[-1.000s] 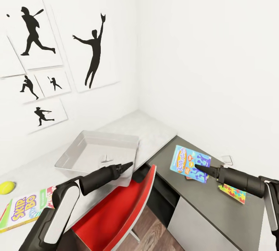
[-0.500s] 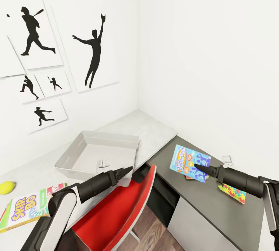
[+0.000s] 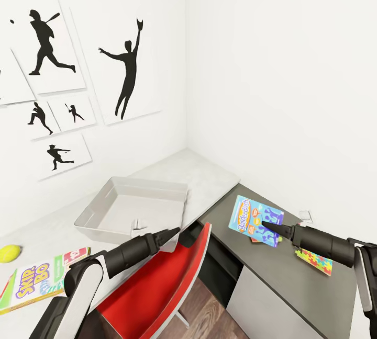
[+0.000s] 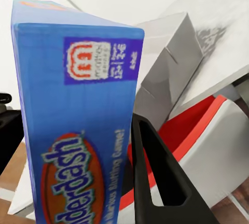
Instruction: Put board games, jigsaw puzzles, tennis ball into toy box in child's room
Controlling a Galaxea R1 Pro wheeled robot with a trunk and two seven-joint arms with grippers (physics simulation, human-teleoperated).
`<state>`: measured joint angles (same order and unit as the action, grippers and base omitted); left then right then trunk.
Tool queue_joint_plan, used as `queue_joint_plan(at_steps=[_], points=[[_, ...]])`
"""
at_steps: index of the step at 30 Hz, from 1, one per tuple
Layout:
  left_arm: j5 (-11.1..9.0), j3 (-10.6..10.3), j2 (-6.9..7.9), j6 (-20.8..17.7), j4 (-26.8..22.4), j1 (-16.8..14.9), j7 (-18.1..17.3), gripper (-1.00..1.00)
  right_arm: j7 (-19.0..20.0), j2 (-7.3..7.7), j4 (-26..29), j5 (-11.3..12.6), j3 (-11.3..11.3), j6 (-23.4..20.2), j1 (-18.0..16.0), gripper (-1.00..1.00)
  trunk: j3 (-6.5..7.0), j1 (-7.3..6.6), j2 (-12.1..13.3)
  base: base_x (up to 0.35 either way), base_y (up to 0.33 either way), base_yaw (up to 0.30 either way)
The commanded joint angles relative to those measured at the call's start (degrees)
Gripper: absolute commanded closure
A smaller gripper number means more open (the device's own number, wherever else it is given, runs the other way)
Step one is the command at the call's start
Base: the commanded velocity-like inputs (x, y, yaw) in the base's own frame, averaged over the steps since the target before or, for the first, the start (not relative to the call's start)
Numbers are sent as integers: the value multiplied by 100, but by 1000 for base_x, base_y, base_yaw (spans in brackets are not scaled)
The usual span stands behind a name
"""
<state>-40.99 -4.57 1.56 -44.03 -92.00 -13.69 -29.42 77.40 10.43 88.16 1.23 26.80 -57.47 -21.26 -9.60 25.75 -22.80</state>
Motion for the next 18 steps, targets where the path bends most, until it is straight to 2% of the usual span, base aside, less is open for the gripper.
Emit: queue_joint_plan(at_steps=[1, 12, 18], points=[[-30, -10, -1, -37, -2, -1, -3, -100, 20, -2, 13, 17, 2, -123, -4, 100, -10, 3, -12, 0, 0, 32], [-32, -60, -14, -43, -2, 4, -9, -100, 24, 26, 46, 18, 0, -183, -2, 100, 26, 3, -12, 0, 0, 27], [-32, -93, -18, -38, -2, 1, -37, -100, 21, 27, 55, 22, 1, -191, -1, 100, 44, 3, -12, 0, 0, 125]])
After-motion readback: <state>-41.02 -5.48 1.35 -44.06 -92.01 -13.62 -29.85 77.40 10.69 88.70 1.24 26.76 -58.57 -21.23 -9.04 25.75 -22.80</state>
